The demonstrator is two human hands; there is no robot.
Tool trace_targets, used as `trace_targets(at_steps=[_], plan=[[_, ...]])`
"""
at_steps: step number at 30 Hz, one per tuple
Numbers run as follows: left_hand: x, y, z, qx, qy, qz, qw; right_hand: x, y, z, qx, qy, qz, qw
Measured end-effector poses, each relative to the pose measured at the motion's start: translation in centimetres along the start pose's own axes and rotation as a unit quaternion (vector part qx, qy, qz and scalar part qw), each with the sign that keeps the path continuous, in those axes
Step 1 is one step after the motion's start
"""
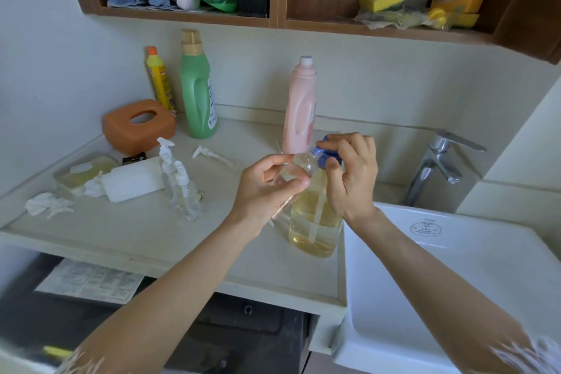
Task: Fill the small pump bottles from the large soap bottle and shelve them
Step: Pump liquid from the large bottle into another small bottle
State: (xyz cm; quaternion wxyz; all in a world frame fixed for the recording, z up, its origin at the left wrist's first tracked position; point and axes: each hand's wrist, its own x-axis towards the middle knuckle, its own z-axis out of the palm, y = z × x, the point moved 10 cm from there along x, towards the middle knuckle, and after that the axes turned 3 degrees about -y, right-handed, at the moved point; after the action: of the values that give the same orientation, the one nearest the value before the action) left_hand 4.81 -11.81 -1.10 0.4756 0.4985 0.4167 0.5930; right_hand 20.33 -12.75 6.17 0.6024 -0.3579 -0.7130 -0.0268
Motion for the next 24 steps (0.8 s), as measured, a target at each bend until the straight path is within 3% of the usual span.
trace_targets(at_steps=[8,24], plan=[[0.0,1.6,0.5,0.021,-0.012,0.042,0.999,1.8,-1.2,-1.1,-0.002,-0.049,-0.011,0.999],[-0.2,0.5,0.2,0.031,0.005,0.044,0.999,0.3,-0.7,-0.4,-0.005,-0.034,0.023,0.999]])
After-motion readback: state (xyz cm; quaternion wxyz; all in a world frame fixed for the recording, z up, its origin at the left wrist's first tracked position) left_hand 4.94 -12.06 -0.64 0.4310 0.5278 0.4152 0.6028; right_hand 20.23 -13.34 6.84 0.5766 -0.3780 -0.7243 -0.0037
